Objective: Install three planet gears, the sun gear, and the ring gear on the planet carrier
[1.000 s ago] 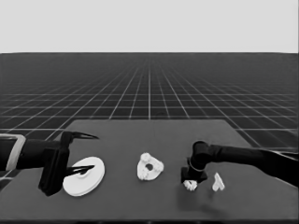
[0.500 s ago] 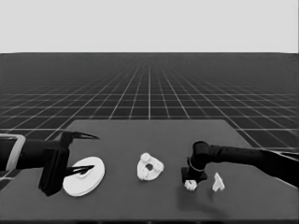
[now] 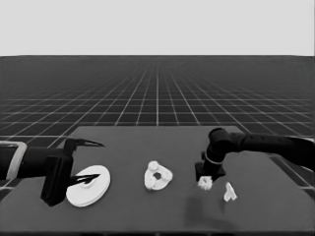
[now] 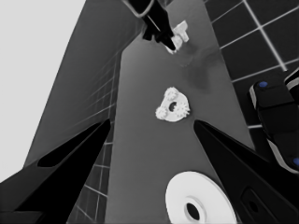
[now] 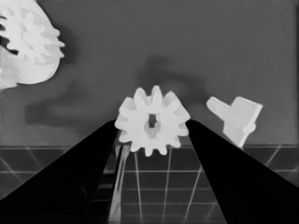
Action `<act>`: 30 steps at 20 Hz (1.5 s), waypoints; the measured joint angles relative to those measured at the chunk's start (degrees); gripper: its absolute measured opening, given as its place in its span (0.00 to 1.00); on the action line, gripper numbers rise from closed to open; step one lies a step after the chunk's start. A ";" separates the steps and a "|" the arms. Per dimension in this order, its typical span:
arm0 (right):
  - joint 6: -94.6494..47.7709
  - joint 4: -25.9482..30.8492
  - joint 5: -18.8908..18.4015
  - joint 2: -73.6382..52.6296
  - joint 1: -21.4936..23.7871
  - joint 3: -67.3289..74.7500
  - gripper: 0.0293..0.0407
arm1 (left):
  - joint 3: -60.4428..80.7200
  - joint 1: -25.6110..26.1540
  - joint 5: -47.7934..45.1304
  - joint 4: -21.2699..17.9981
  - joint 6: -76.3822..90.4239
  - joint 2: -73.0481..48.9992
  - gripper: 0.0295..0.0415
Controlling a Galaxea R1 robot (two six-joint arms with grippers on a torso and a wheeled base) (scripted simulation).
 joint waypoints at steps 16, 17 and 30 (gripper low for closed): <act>-5.26 -4.11 2.23 39.94 -4.74 -45.70 0.14 | 0.00 0.00 0.00 0.00 0.00 0.00 0.75; -5.32 -4.21 2.28 39.97 -4.84 -45.80 0.14 | 0.00 0.00 0.00 0.00 0.00 0.00 0.75; -0.24 -4.34 2.36 39.99 -5.35 -45.92 0.14 | 0.00 0.00 0.00 0.00 0.00 0.00 0.75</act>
